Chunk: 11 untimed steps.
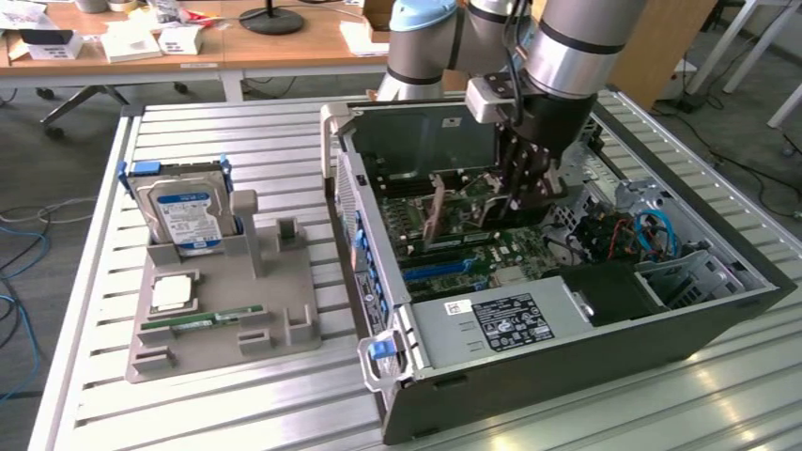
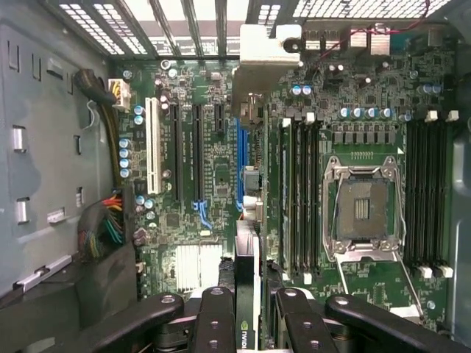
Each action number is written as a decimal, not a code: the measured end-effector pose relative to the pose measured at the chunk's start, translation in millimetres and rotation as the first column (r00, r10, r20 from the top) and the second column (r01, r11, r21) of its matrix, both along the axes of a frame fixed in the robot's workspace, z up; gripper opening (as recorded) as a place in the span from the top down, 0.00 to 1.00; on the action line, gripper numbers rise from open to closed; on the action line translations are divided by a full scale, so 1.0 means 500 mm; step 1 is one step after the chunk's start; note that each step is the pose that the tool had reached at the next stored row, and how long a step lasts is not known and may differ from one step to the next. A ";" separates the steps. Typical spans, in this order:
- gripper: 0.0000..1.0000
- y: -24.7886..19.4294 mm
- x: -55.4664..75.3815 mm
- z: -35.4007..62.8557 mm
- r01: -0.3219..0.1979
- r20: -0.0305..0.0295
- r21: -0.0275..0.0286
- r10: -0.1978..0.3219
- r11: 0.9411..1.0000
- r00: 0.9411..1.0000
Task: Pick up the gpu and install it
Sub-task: 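Insert the gpu into the slot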
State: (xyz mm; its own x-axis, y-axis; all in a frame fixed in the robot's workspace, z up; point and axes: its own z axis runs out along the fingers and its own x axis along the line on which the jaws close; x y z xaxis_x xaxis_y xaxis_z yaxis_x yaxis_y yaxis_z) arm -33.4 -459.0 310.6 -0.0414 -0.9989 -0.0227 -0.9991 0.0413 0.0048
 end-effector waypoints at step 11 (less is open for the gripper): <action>0.74 0.0005 -0.024 -0.007 0.000 0.000 -0.001 0.000 1.000 1.000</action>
State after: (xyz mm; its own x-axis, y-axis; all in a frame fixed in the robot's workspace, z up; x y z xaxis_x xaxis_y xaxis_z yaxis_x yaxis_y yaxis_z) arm -45.5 -458.8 307.3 -0.0412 -0.9989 -0.0213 -0.9991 0.0411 0.0049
